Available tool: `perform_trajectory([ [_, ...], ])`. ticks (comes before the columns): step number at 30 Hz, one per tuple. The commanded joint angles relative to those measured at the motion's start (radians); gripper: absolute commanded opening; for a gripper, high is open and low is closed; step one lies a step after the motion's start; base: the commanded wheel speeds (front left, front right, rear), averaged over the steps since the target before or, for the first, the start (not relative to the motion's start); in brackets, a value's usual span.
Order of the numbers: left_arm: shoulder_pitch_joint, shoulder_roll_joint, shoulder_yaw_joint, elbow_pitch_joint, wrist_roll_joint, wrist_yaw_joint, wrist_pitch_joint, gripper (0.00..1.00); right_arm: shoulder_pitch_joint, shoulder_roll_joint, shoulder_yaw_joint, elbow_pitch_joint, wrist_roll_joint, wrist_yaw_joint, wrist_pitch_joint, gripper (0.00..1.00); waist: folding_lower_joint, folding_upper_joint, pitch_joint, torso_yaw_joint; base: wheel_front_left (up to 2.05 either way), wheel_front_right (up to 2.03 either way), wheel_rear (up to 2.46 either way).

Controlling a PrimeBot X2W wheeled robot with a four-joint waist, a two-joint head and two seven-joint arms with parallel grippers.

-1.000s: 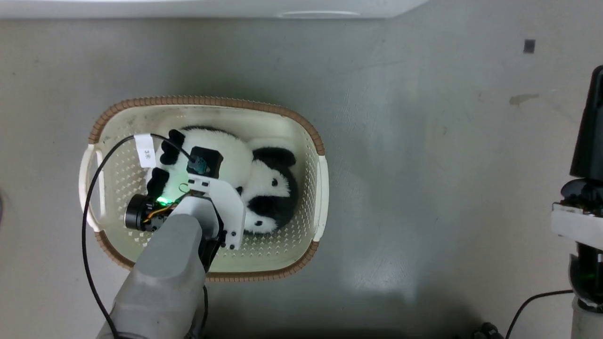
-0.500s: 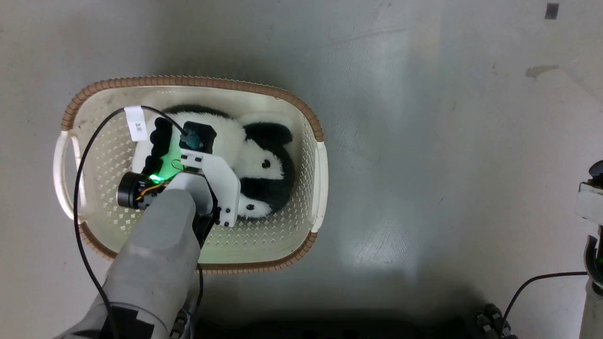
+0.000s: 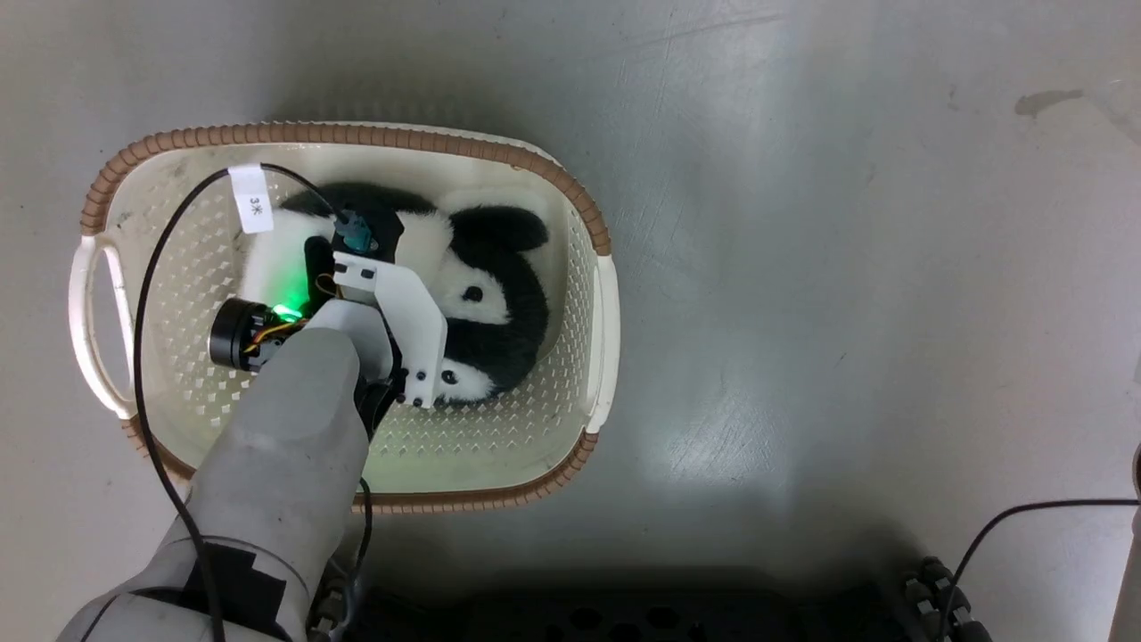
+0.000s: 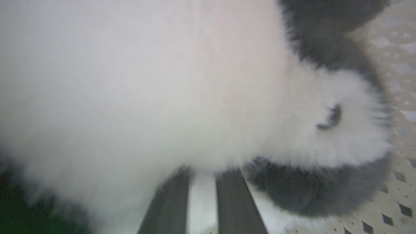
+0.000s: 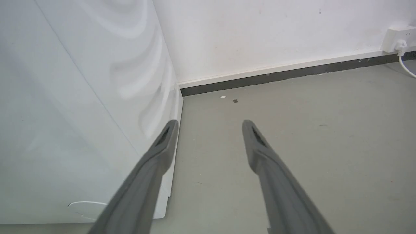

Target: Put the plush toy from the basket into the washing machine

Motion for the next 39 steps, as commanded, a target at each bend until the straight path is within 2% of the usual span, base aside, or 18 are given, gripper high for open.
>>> perform_trajectory([
  [1, 0.025, 0.014, -0.005, 0.025, -0.002, 0.01, 0.004, 0.0, -0.018, 0.0, -0.003, -0.001, 0.006, 0.001, -0.005, 1.0, 0.0, 0.0, -0.007, -0.001, 0.0, 0.0, 0.0],
  [10, 0.051, 0.017, -0.023, 0.025, -0.006, -0.005, -0.066, 0.0, -0.02, 0.0, 0.011, 0.046, 0.019, 0.001, -0.005, 1.0, 0.0, 0.0, -0.107, -0.005, 0.0, 0.0, 0.0],
  [25, 0.204, 0.01, -0.09, 0.025, 0.005, -0.064, -0.266, 0.0, 0.102, 0.0, 0.058, 0.158, 0.014, 0.001, -0.005, 1.0, 0.0, 0.0, -0.467, 0.045, 0.0, 0.0, 0.0],
  [33, 0.282, 0.005, -0.116, 0.02, 0.006, -0.07, -0.381, 0.0, 0.193, 0.0, 0.06, 0.196, 0.015, 0.001, -0.005, 1.0, 0.0, 0.0, -0.638, 0.071, 0.0, 0.0, 0.0],
  [39, 0.326, 0.012, -0.109, -0.029, -0.005, -0.047, -0.428, 0.0, 0.253, 0.0, 0.056, 0.211, 0.019, 0.001, -0.005, 1.0, 0.0, 0.0, -0.735, 0.09, 0.0, 0.0, 0.0],
])
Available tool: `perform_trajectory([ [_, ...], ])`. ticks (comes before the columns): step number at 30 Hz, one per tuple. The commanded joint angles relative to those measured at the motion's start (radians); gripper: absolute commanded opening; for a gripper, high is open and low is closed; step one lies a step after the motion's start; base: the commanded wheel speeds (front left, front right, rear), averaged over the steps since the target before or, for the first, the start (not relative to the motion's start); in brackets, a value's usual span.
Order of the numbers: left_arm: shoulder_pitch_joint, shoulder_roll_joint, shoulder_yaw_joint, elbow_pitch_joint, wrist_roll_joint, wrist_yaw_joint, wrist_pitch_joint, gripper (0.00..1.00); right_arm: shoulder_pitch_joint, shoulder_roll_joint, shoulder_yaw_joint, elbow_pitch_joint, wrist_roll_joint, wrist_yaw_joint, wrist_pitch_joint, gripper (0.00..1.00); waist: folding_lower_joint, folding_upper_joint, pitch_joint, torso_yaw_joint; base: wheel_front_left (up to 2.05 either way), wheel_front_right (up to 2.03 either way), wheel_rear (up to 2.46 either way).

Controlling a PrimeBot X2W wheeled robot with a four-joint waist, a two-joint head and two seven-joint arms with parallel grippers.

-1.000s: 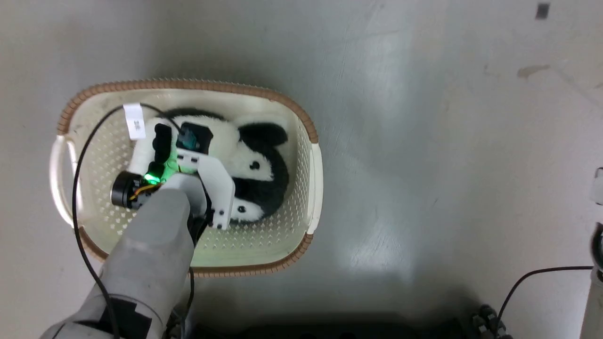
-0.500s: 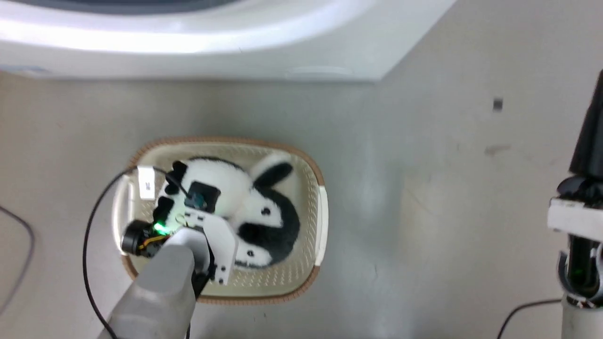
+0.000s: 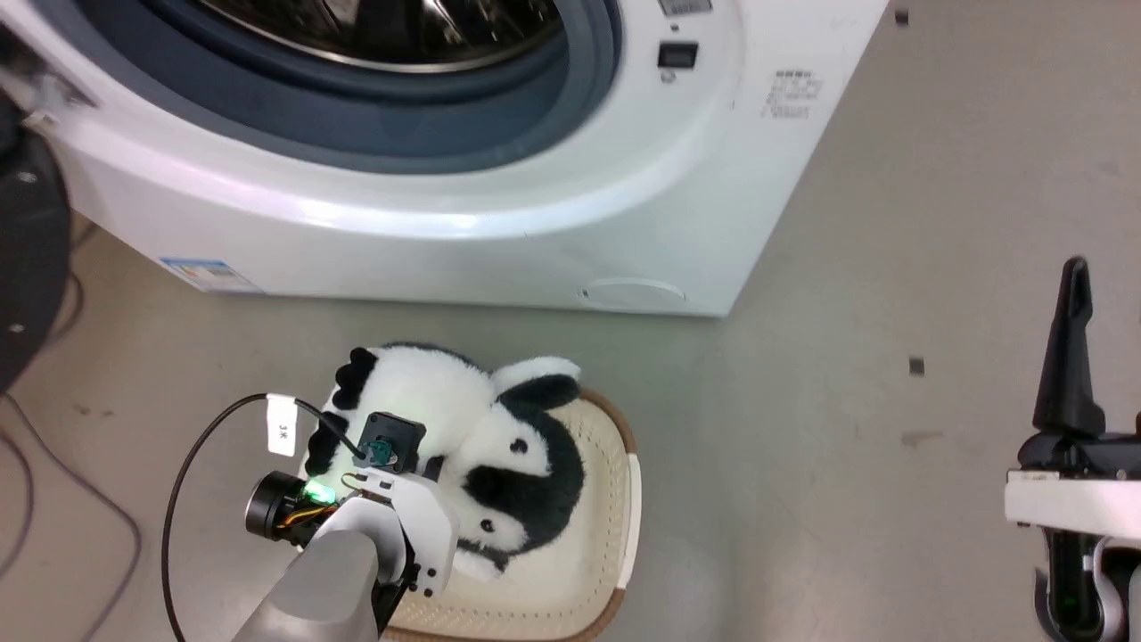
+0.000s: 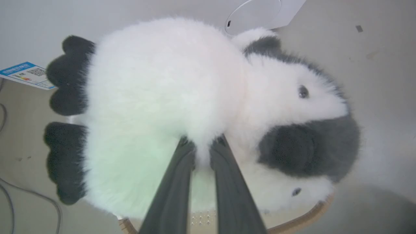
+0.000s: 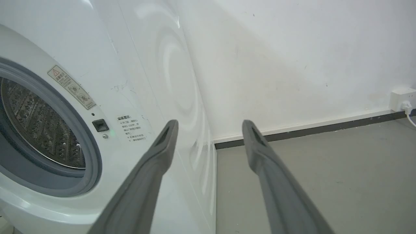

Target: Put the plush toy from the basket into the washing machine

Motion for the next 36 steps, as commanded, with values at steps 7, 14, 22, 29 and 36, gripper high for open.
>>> perform_trajectory([
  [7, 0.048, 0.03, 0.03, -0.171, -0.012, 0.051, -0.017, 0.0, 0.055, 0.0, 0.0, 0.008, 0.013, 0.001, -0.004, 1.0, 0.0001, 0.0, -0.119, 0.034, 0.0, 0.0, 0.0],
  [14, 0.098, 0.069, 0.08, -0.399, -0.01, 0.113, -0.018, 0.0, 0.073, 0.0, 0.0, 0.002, 0.017, 0.001, -0.004, 1.0, 0.0001, 0.0, -0.141, 0.03, 0.0, 0.0, 0.0],
  [22, 0.056, 0.091, 0.166, -0.558, -0.029, 0.163, -0.018, 0.0, 0.052, 0.0, 0.01, -0.012, 0.016, 0.001, -0.004, 1.0, 0.0001, 0.0, -0.087, -0.001, 0.0, 0.0, 0.0],
  [29, -0.082, 0.12, 0.242, -0.581, -0.044, 0.175, -0.018, 0.0, -0.004, 0.0, 0.016, -0.032, 0.015, 0.001, -0.004, 1.0, 0.0001, 0.0, 0.037, -0.06, 0.0, 0.0, 0.0],
  [36, -0.287, 0.167, 0.306, -0.562, -0.047, 0.179, -0.018, 0.0, -0.068, 0.0, 0.01, -0.046, 0.023, 0.001, -0.004, 1.0, 0.0001, 0.0, 0.19, -0.123, 0.0, 0.0, 0.0],
])
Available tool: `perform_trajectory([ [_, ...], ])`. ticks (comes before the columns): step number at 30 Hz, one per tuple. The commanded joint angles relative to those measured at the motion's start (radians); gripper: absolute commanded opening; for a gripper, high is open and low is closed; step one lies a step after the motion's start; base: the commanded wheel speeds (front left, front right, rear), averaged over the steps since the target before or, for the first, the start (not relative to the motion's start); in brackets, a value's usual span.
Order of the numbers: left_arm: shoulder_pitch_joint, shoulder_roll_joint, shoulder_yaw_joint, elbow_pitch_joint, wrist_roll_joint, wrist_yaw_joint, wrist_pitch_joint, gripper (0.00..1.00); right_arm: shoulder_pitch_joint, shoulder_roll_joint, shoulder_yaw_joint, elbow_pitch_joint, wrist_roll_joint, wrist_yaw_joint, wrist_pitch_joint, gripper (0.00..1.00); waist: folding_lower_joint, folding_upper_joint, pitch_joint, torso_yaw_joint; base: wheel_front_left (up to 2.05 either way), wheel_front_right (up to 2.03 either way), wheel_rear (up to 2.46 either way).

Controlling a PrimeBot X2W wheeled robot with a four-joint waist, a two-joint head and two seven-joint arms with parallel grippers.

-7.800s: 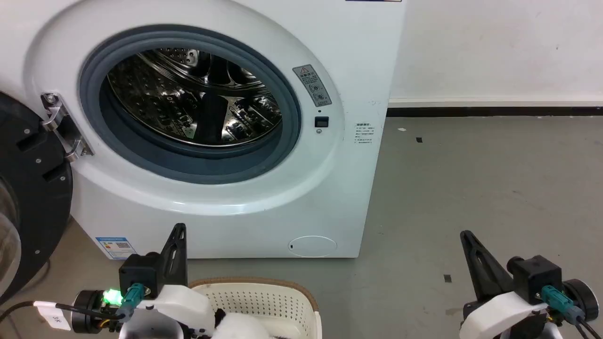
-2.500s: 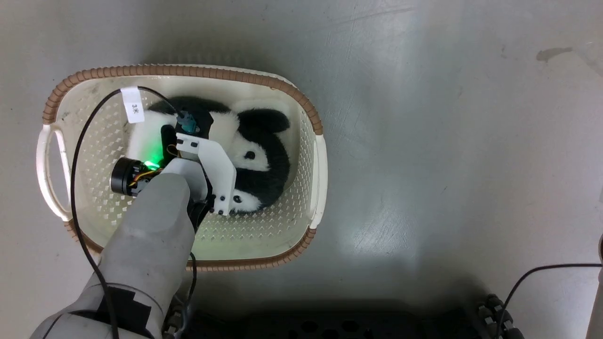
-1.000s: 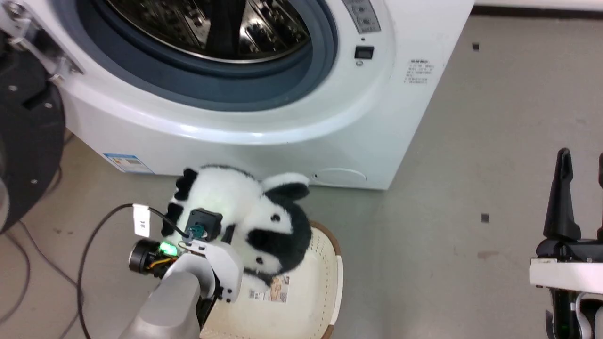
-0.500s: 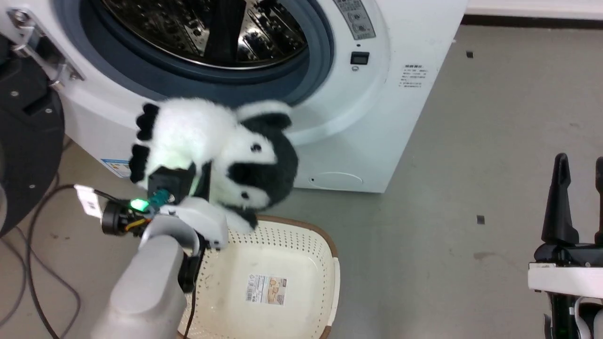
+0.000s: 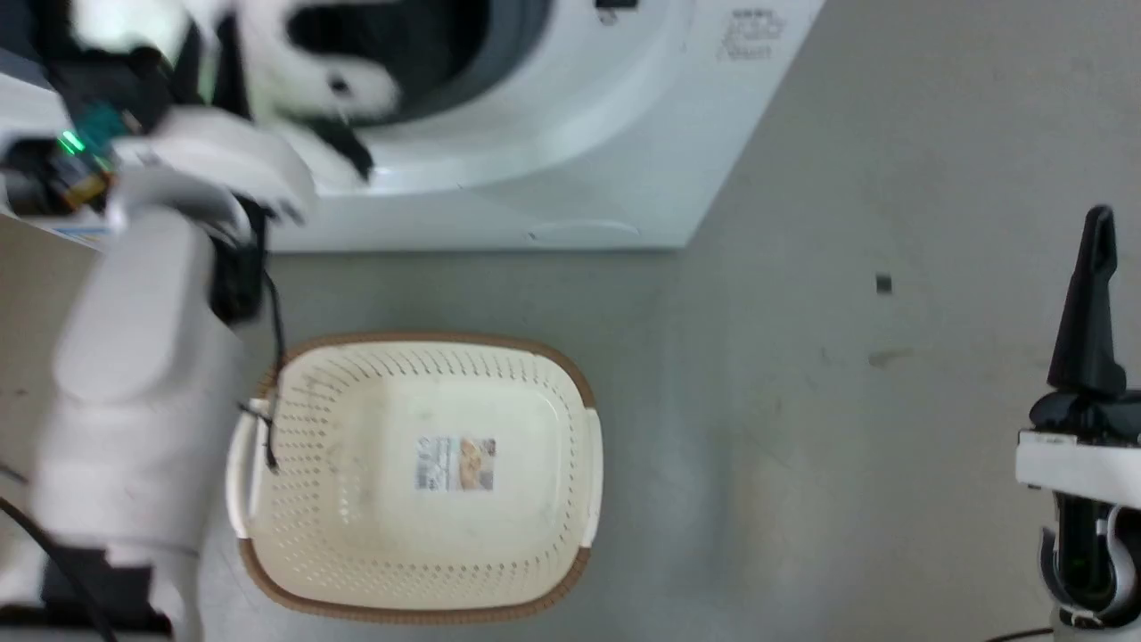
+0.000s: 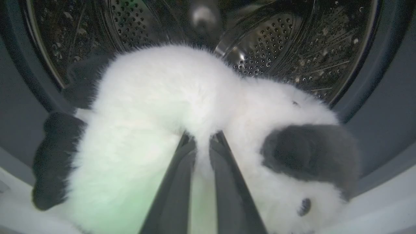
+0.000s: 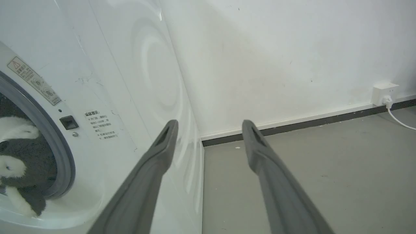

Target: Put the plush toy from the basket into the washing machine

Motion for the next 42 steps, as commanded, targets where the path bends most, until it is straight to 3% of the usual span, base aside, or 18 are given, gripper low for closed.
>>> perform_trajectory([
  [1, -0.057, 0.019, 0.011, 0.011, -0.001, 0.0, -0.007, 0.0, -0.026, 0.0, 0.0, -0.005, 0.009, 0.001, -0.004, 1.0, 0.0, 0.0, 0.094, -0.059, 0.0, 0.0, 0.0],
  [13, -0.429, 0.094, 0.06, 0.169, -0.003, 0.015, -0.006, 0.0, -0.117, 0.0, 0.007, -0.015, 0.062, 0.001, -0.004, 1.0, 0.0, 0.0, 0.273, -0.147, 0.0, 0.0, 0.0],
  [23, -0.59, 0.12, 0.079, 0.242, 0.011, 0.024, -0.007, 0.0, -0.13, 0.0, -0.009, -0.025, 0.048, 0.001, -0.004, 1.0, 0.0, 0.0, 0.34, -0.153, 0.0, 0.0, 0.0],
  [24, -0.593, 0.118, 0.079, 0.245, 0.012, 0.021, -0.007, 0.27, -0.131, 0.0, -0.011, -0.025, 0.048, 0.001, -0.004, 1.0, 0.0, 0.0, 0.342, -0.151, 0.0, 0.0, 0.0],
  [25, -0.592, 0.111, 0.08, 0.249, 0.01, 0.013, -0.007, 1.0, -0.132, 0.0, -0.013, -0.024, 0.046, 0.001, -0.004, 1.0, 0.0, 0.0, 0.343, -0.148, 0.0, 0.0, 0.0],
  [27, -0.579, 0.094, 0.073, 0.252, 0.013, -0.006, -0.007, 1.0, -0.131, 0.0, -0.013, -0.021, 0.041, 0.001, -0.004, 1.0, 0.0, 0.0, 0.334, -0.138, 0.0, 0.0, 0.0],
  [33, -0.441, 0.077, 0.081, 0.223, 0.046, 0.013, -0.007, 1.0, -0.119, 0.0, 0.012, -0.004, 0.027, 0.001, -0.004, 1.0, 0.0, 0.0, 0.254, -0.119, 0.0, 0.0, 0.0],
  [42, -0.102, 0.008, 0.126, 0.027, 0.093, 0.033, -0.007, 1.0, -0.064, 0.0, 0.038, 0.032, -0.018, 0.001, -0.004, 1.0, 0.0, 0.0, 0.07, -0.071, 0.0, 0.0, 0.0],
])
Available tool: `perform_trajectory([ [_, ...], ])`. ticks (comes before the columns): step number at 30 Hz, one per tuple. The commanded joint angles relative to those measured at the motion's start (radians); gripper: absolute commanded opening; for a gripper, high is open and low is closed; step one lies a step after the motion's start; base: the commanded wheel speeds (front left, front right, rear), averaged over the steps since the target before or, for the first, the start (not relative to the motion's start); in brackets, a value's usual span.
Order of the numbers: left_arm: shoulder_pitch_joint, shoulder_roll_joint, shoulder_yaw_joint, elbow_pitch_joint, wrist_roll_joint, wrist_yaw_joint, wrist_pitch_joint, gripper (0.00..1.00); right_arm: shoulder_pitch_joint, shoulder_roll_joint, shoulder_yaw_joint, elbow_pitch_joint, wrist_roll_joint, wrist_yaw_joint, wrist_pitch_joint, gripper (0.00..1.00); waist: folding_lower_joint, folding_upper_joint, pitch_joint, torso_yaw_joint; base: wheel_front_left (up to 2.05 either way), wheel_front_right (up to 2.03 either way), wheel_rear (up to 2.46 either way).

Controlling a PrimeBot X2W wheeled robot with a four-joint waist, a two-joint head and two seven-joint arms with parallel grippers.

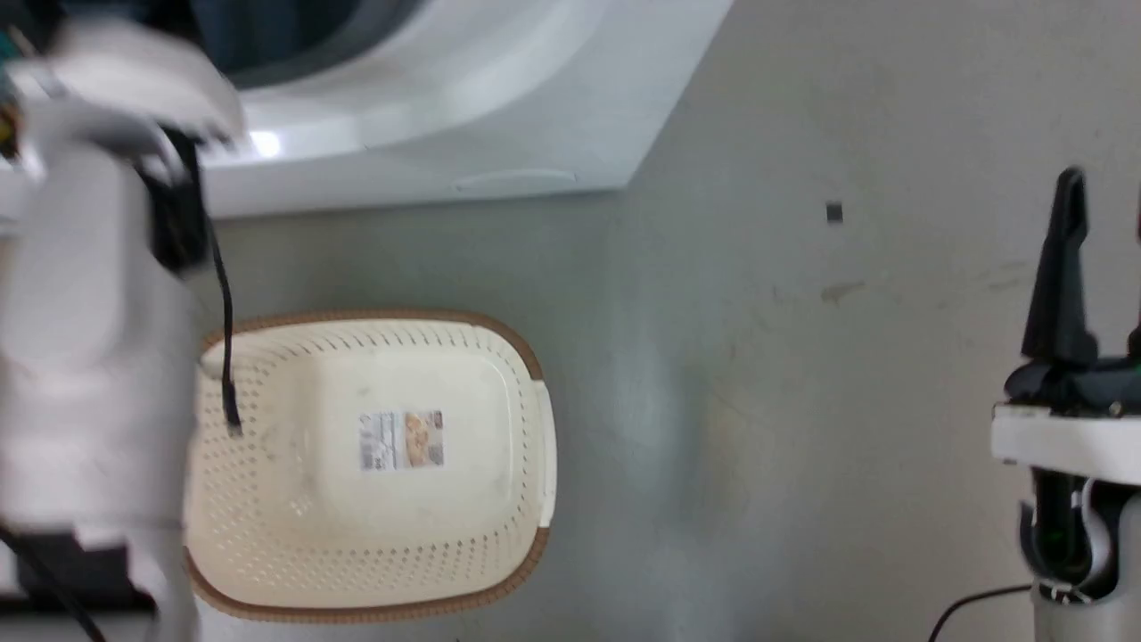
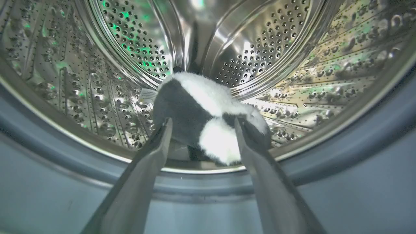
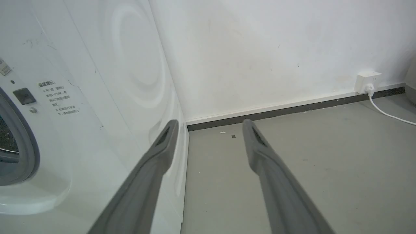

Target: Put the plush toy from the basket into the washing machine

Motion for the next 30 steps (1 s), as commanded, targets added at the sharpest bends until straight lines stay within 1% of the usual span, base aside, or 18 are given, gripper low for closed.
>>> perform_trajectory([
  [1, 0.047, -0.009, 0.003, -0.031, 0.015, 0.007, -0.005, 1.0, 0.019, 0.0, 0.004, 0.007, -0.011, 0.001, -0.004, 1.0, 0.0, 0.0, -0.076, 0.03, 0.0, 0.0, 0.0],
  [7, 0.297, -0.056, 0.022, -0.209, 0.062, 0.02, -0.005, 1.0, 0.072, 0.0, 0.022, 0.024, -0.043, 0.001, -0.004, 1.0, 0.0, 0.0, -0.192, 0.069, 0.0, 0.0, 0.0],
  [11, 0.442, -0.085, 0.028, -0.323, 0.091, 0.017, -0.005, 1.0, 0.11, 0.0, 0.027, 0.04, -0.058, 0.001, -0.004, 1.0, 0.0, 0.0, -0.267, 0.093, 0.0, 0.0, 0.0],
  [13, 0.516, -0.099, 0.022, -0.373, 0.105, 0.006, -0.005, 1.0, 0.133, 0.0, 0.031, 0.049, -0.066, 0.001, -0.004, 1.0, 0.0, 0.0, -0.307, 0.103, 0.0, 0.0, 0.0],
  [17, 0.653, -0.122, 0.017, -0.453, 0.132, -0.001, -0.005, 1.0, 0.181, 0.0, 0.044, 0.065, -0.078, 0.001, -0.004, 1.0, 0.0, 0.0, -0.382, 0.116, 0.0, 0.0, 0.0],
  [20, 0.746, -0.138, 0.017, -0.487, 0.143, -0.005, -0.005, 1.0, 0.22, 0.0, 0.05, 0.077, -0.084, 0.001, -0.004, 1.0, 0.0, 0.0, -0.44, 0.122, 0.0, 0.0, 0.0],
  [24, 0.844, -0.149, 0.017, -0.499, 0.155, -0.014, -0.005, 1.0, 0.273, 0.0, 0.059, 0.087, -0.09, 0.001, -0.004, 1.0, 0.0, 0.0, -0.509, 0.123, 0.0, 0.0, 0.0],
  [30, 0.935, -0.157, 0.023, -0.485, 0.161, -0.031, -0.005, 1.0, 0.338, 0.0, 0.06, 0.097, -0.097, 0.001, -0.004, 1.0, 0.0, 0.0, -0.578, 0.12, 0.0, 0.0, 0.0],
])
